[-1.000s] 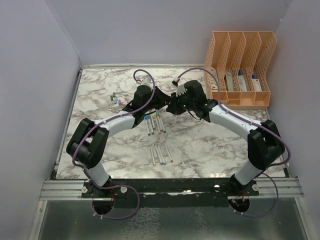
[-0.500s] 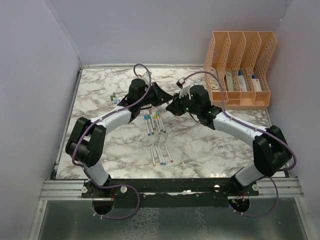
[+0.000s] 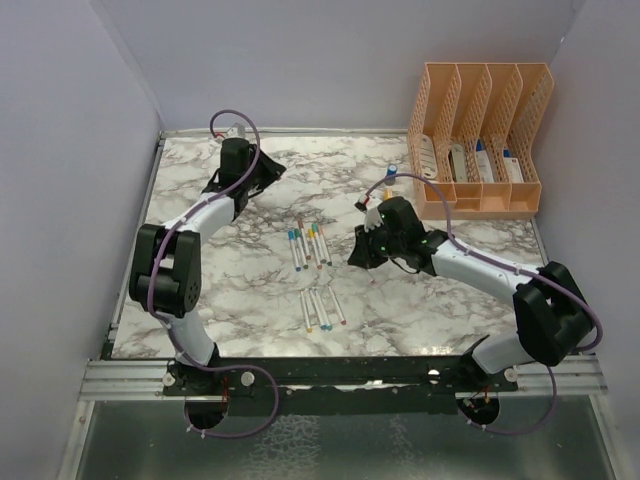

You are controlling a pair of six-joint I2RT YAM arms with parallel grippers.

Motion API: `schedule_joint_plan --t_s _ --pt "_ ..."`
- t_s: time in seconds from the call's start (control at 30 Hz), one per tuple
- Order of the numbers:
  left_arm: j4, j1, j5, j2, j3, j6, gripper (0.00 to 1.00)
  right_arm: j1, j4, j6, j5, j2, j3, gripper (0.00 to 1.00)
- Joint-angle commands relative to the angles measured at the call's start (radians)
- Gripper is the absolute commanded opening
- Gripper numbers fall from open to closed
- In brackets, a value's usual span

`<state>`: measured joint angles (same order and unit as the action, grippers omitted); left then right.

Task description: Open the pen caps

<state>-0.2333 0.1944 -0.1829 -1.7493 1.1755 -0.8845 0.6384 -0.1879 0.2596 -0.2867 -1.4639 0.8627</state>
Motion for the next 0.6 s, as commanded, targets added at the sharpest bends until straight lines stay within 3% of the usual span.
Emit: schedule_joint_plan --t_s 0.0,0.23,0.57 --pt "0.227 -0.005 0.153 -0.059 0.064 0.165 0.0 0.002 -0.053 -0.02 0.084 -0.016 0.013 0.01" --pt "0.306 -0.026 0.289 -0.128 0.09 0.235 0.0 0.016 -0.053 -0.03 0.104 -0.037 -0.006 0.01" --pt "0.368 -0.075 0.335 -0.245 0.158 0.275 0.0 0.05 -0.021 -0.001 0.116 -0.073 -0.039 0.01"
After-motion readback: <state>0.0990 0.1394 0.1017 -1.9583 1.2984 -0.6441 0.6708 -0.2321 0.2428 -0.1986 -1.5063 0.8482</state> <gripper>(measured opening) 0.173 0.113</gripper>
